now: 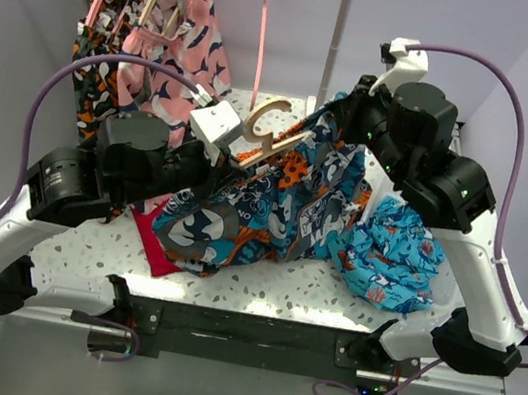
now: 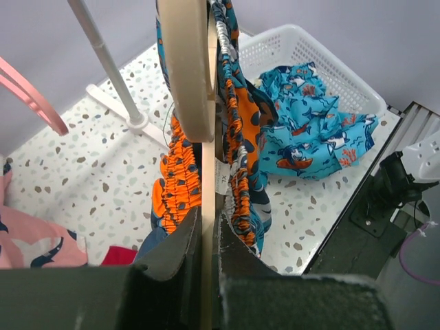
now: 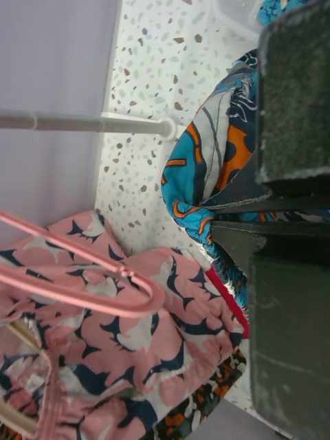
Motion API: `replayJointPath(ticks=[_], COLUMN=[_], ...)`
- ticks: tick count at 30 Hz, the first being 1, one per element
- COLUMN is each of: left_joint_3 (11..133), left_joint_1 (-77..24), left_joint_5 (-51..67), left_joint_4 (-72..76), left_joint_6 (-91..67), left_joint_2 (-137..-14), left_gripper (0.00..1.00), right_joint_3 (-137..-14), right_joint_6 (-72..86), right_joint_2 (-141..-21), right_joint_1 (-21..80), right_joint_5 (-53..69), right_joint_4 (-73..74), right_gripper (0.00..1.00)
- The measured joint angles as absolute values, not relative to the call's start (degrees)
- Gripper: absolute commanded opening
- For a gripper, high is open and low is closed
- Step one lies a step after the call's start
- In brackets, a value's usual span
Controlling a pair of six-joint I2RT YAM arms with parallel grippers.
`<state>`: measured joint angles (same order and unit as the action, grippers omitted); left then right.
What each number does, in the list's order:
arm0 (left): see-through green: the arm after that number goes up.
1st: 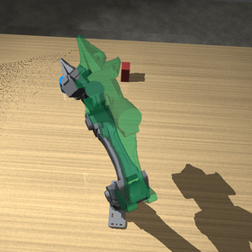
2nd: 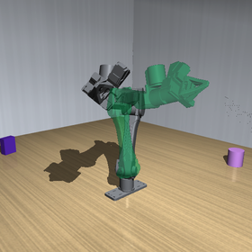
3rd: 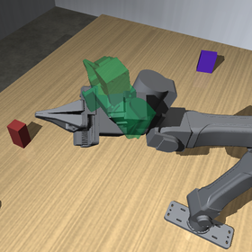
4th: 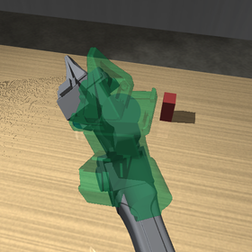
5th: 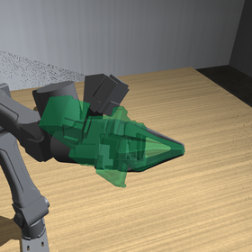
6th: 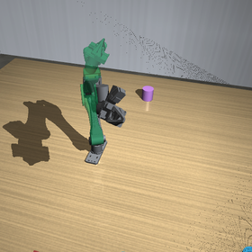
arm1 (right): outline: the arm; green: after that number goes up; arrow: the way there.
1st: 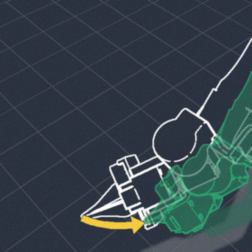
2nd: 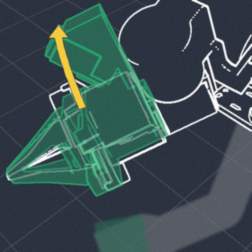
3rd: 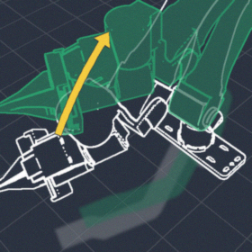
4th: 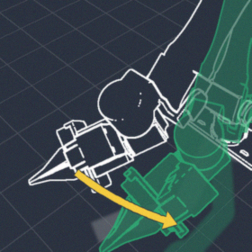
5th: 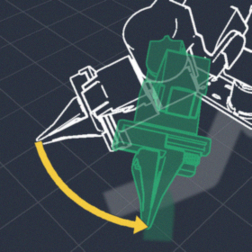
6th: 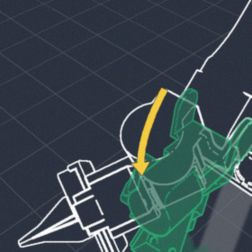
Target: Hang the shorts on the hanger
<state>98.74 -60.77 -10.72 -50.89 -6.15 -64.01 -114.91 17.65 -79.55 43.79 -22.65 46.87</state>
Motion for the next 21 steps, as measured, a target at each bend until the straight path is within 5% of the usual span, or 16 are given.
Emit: replayJointPath(ticks=[6, 7, 10, 21], left_joint_3=[104.40, 104.01, 99.57, 77.76], left_joint_1=[-60.77, -60.77, -60.77, -60.77], left_joint_5=[-10.55, -10.48, -10.50, -10.92], left_joint_4=[-52.05, -51.90, -50.92, -47.05], left_joint_6=[-4.67, -4.67, -4.80, -7.90], left_joint_2=[-65.34, -65.10, -63.11, -56.86], left_gripper=[0.00, 0.00, 0.00, 0.00], right_joint_3=[-121.62, -120.73, -112.25, -87.26], right_joint_6=[15.57, 15.38, 15.31, 21.74], right_joint_2=[-80.42, -79.72, -74.91, -62.92], right_joint_1=[43.57, 43.55, 43.53, 47.40], right_joint_5=[-17.02, -16.34, -13.63, -1.98], right_joint_4=[46.81, 46.22, 43.44, 33.34], right_gripper=[0.23, 0.35, 0.48, 0.50])
